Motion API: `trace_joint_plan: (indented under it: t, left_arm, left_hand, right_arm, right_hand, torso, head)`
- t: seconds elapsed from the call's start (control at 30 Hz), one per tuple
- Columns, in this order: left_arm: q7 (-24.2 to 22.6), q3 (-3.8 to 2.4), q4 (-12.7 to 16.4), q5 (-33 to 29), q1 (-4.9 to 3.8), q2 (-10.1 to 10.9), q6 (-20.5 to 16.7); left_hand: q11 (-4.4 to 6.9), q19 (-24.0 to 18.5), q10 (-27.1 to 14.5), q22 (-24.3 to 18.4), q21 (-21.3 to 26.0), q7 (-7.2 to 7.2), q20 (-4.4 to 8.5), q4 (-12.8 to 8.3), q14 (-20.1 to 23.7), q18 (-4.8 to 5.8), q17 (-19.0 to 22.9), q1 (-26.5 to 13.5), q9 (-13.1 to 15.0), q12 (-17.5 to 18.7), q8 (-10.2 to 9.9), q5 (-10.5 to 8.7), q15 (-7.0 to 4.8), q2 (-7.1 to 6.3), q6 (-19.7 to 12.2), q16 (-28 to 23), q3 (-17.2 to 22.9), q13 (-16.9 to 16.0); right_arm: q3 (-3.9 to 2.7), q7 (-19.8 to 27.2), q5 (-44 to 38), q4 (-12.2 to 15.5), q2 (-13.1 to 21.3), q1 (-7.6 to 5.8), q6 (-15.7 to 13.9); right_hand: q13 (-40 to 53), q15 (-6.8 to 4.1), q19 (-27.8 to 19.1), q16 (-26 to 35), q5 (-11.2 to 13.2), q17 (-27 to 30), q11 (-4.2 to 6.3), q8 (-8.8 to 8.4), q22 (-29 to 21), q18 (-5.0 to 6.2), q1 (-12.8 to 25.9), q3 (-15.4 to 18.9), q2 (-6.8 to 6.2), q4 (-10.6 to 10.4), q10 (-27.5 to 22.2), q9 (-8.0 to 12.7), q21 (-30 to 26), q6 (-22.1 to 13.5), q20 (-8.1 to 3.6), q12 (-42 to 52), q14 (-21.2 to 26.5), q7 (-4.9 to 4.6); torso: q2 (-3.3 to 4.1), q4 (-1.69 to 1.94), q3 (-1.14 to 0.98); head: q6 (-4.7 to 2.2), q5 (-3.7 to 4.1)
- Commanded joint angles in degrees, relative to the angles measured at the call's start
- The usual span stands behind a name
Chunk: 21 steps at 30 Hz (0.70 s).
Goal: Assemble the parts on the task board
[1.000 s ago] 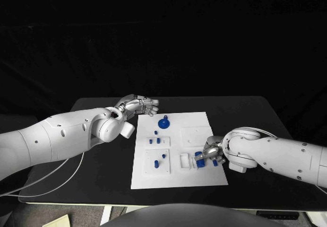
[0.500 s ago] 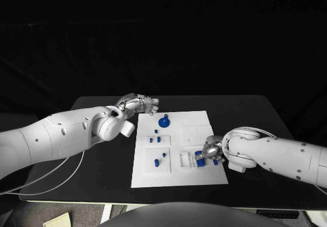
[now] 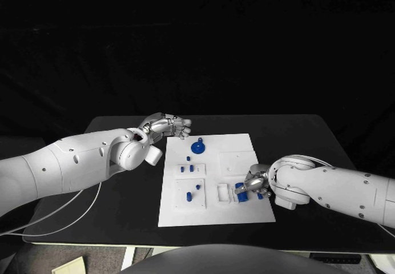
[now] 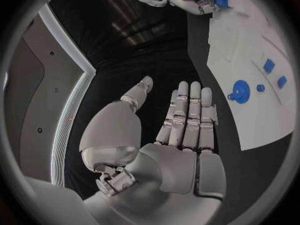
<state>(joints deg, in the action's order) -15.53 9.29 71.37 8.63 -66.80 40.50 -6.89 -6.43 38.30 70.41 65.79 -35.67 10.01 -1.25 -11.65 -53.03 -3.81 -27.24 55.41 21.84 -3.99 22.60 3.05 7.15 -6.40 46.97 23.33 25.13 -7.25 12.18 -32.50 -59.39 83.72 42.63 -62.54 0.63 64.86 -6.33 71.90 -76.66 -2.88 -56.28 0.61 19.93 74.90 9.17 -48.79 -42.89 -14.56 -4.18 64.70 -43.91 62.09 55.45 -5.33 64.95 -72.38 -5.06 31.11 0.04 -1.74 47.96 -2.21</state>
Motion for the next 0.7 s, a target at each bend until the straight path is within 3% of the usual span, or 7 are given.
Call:
trace_joint_plan:
  t: [0.03,0.47,0.7]
  left_arm:
    - [-0.3,-0.05,0.0,-0.4,-0.03,-0.1,0.9]
    - [-0.3,-0.05,-0.5,-0.4,-0.03,-0.1,1.1]
    - [-0.3,-0.05,-0.4,-0.4,-0.03,-0.2,1.2]
  left_hand:
    - [-0.12,0.0,-0.4,0.1,0.3,-0.11,-0.38,-0.4,-0.1,-1.10,-0.1,0.0,-0.1,-0.1,0.0,-0.06,0.23,0.46,-0.3,-0.3,-0.1,0.1]
    - [-0.12,0.0,-0.4,0.1,0.4,-0.10,-0.39,-0.5,-0.1,-1.09,-0.1,0.1,-0.1,-0.1,0.1,-0.06,0.23,0.47,-0.3,-0.3,-0.1,0.1]
    - [-0.12,0.0,-0.4,0.1,0.4,-0.11,-0.39,-0.6,-0.1,-1.09,-0.1,0.1,-0.1,-0.1,0.1,-0.06,0.23,0.47,-0.3,-0.3,-0.1,0.1]
  right_arm:
    - [0.39,0.1,2.2,1.1,1.0,0.46,-0.6]
    - [0.28,0.2,5.7,5.7,3.6,-3.38,-2.4]
    - [0.27,0.4,7.0,5.9,2.6,-3.71,-2.1]
  right_hand:
    - [0.1,-0.51,0.0,0.4,-0.3,-0.2,0.25,0.24,0.9,5.83,-0.4,-0.4,0.41,0.8,0.5,12.7,0.2,0.6,0.28,-0.4,-0.1,-0.44]
    - [0.1,-0.79,0.2,0.6,-0.3,-1.1,0.57,0.22,0.8,5.83,1.3,-0.8,-0.04,1.4,1.2,12.5,0.6,1.8,0.62,-0.6,-0.7,-0.10]
    - [0.0,-0.84,0.2,0.7,-0.3,-1.2,0.63,0.10,0.8,5.83,2.0,-0.7,-0.51,1.4,1.3,12.5,0.7,2.0,0.69,-0.7,-0.8,-0.05]
  torso:
    - [0.00,-0.08,0.00]
    - [0.09,-0.04,-0.03]
    - [0.12,0.04,0.01]
  head:
    - [0.00,-0.04]
    - [-0.17,0.00]
    - [-0.24,0.10]
